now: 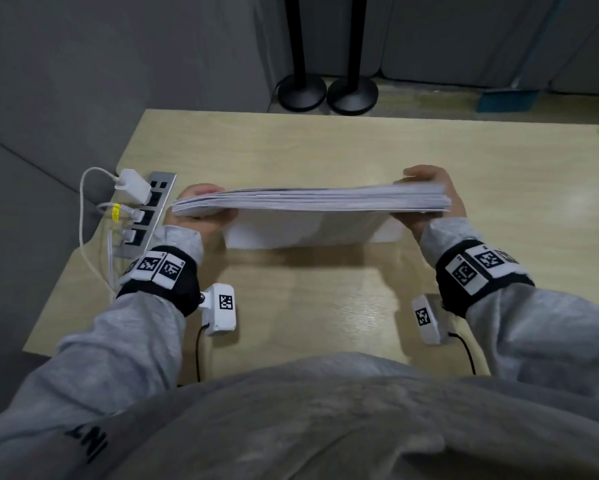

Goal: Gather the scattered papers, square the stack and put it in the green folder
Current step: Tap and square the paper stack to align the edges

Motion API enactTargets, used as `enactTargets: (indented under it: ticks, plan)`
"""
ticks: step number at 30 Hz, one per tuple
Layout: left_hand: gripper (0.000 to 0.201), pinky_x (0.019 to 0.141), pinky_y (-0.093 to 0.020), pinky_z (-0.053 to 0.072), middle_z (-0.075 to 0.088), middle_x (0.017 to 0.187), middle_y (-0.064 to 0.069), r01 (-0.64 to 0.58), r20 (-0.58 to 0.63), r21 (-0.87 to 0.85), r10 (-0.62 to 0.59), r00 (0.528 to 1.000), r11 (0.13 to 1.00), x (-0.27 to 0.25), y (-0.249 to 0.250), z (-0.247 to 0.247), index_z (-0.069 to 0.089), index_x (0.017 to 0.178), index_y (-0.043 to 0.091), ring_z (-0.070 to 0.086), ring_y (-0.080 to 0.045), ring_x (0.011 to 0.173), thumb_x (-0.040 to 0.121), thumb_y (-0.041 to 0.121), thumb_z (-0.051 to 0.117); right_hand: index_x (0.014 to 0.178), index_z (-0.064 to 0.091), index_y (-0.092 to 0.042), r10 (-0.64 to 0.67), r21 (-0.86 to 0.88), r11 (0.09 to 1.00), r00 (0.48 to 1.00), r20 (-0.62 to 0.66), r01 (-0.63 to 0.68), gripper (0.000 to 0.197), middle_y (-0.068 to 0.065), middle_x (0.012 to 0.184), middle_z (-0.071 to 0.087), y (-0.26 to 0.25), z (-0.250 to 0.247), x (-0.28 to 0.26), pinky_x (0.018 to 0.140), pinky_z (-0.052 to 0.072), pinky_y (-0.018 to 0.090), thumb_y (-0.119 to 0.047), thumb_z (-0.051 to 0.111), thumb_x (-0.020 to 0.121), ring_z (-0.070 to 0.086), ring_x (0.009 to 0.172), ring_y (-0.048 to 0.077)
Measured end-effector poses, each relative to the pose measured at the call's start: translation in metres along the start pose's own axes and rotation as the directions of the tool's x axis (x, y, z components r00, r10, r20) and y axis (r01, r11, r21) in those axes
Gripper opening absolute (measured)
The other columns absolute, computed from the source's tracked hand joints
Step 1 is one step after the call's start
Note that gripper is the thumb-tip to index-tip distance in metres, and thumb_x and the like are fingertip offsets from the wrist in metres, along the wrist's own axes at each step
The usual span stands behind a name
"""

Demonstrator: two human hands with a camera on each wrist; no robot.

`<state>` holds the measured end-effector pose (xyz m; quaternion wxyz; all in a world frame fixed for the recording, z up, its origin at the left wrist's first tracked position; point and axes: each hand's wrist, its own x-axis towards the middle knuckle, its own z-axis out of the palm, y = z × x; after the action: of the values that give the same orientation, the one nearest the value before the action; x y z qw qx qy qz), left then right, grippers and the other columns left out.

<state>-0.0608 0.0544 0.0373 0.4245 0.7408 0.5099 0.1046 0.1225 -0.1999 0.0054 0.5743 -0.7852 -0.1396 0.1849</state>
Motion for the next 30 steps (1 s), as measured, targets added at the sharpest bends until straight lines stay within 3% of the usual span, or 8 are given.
enactTargets:
  ticks: [3, 6, 9, 11, 15, 18, 27, 30]
  plan:
    - [0.060, 0.072, -0.013, 0.024, 0.055, 0.111, -0.001, 0.072, -0.097, 0.057, -0.066, 0.993, 0.996, 0.003, -0.002, -0.006, 0.051, 0.132, 0.016, 0.052, -0.023, 0.111, 0.082, 0.046, 0.066, 0.114, 0.061, -0.015, 0.004, -0.051, 0.999, 1.000, -0.029, -0.006, 0.030, 0.004, 0.100, 0.064, -0.013, -0.001, 0.003, 0.069, 0.044, 0.003, -0.016, 0.069, 0.085, 0.061, 0.090, 0.015]
    - [0.083, 0.100, -0.021, 0.033, 0.061, 0.127, 0.001, 0.067, -0.249, 0.100, -0.040, 0.968, 0.993, 0.012, -0.003, -0.016, 0.054, 0.124, 0.035, 0.051, -0.029, 0.121, 0.057, 0.084, 0.059, 0.115, 0.059, -0.016, -0.041, 0.104, 0.993, 0.994, -0.103, 0.051, 0.033, -0.004, 0.099, 0.062, -0.023, -0.005, 0.001, 0.066, 0.041, -0.003, -0.017, 0.071, 0.083, 0.061, 0.077, -0.007]
    - [0.053, 0.079, -0.009, 0.043, 0.063, 0.106, 0.004, 0.033, -0.129, 0.004, -0.032, 0.991, 0.999, 0.006, -0.004, -0.004, 0.062, 0.114, 0.013, 0.059, -0.018, 0.097, 0.074, 0.045, 0.075, 0.123, 0.053, -0.020, -0.005, 0.017, 1.000, 0.998, -0.055, 0.006, 0.046, -0.006, 0.104, 0.063, -0.016, -0.001, -0.001, 0.082, 0.048, 0.014, -0.025, 0.072, 0.082, 0.062, 0.092, 0.003]
    - [0.050, 0.066, -0.015, 0.047, 0.066, 0.108, -0.006, 0.052, -0.059, -0.029, -0.053, 0.997, 0.998, -0.001, -0.007, 0.012, 0.061, 0.116, 0.003, 0.061, -0.019, 0.084, 0.074, 0.024, 0.078, 0.127, 0.046, -0.026, 0.033, -0.060, 0.998, 0.999, 0.015, -0.032, 0.051, -0.003, 0.109, 0.063, -0.008, 0.003, -0.002, 0.090, 0.049, 0.029, -0.029, 0.072, 0.082, 0.062, 0.101, 0.017]
    - [0.056, 0.067, -0.017, 0.038, 0.053, 0.096, -0.004, 0.105, -0.167, -0.047, -0.111, 0.980, 0.993, -0.005, -0.007, 0.019, 0.054, 0.127, 0.011, 0.052, -0.021, 0.077, 0.081, 0.040, 0.069, 0.127, 0.052, -0.022, 0.035, -0.093, 0.995, 0.999, -0.034, -0.038, 0.039, -0.002, 0.104, 0.061, -0.008, 0.005, 0.000, 0.073, 0.039, 0.013, -0.025, 0.064, 0.090, 0.056, 0.093, 0.015]
    - [0.048, 0.079, -0.020, 0.033, 0.048, 0.085, -0.004, 0.086, -0.174, -0.007, -0.086, 0.981, 0.996, -0.010, -0.003, 0.017, 0.054, 0.123, 0.010, 0.052, -0.025, 0.090, 0.087, 0.041, 0.062, 0.123, 0.056, -0.026, 0.041, -0.073, 0.996, 0.996, -0.084, -0.047, 0.036, -0.005, 0.099, 0.063, -0.008, 0.011, 0.000, 0.075, 0.040, 0.017, -0.027, 0.065, 0.089, 0.059, 0.092, 0.015]
    - [0.038, 0.077, -0.028, 0.040, 0.058, 0.089, -0.010, 0.090, -0.137, -0.005, -0.090, 0.987, 0.996, 0.003, -0.006, 0.024, 0.053, 0.097, 0.008, 0.054, -0.028, 0.082, 0.086, 0.044, 0.062, 0.122, 0.051, -0.026, 0.056, -0.068, 0.996, 0.991, -0.125, -0.064, 0.039, 0.000, 0.102, 0.066, -0.001, 0.008, 0.001, 0.082, 0.045, 0.026, -0.031, 0.065, 0.087, 0.060, 0.094, 0.018]
    - [0.044, 0.077, -0.026, 0.041, 0.063, 0.092, -0.009, 0.075, -0.141, -0.015, -0.076, 0.987, 0.997, 0.007, -0.008, 0.022, 0.059, 0.107, 0.009, 0.058, -0.026, 0.081, 0.084, 0.046, 0.062, 0.125, 0.042, -0.016, 0.071, -0.173, 0.982, 0.997, -0.035, -0.076, 0.050, -0.001, 0.100, 0.060, -0.003, 0.003, -0.001, 0.082, 0.044, 0.029, -0.035, 0.067, 0.086, 0.057, 0.093, 0.020]
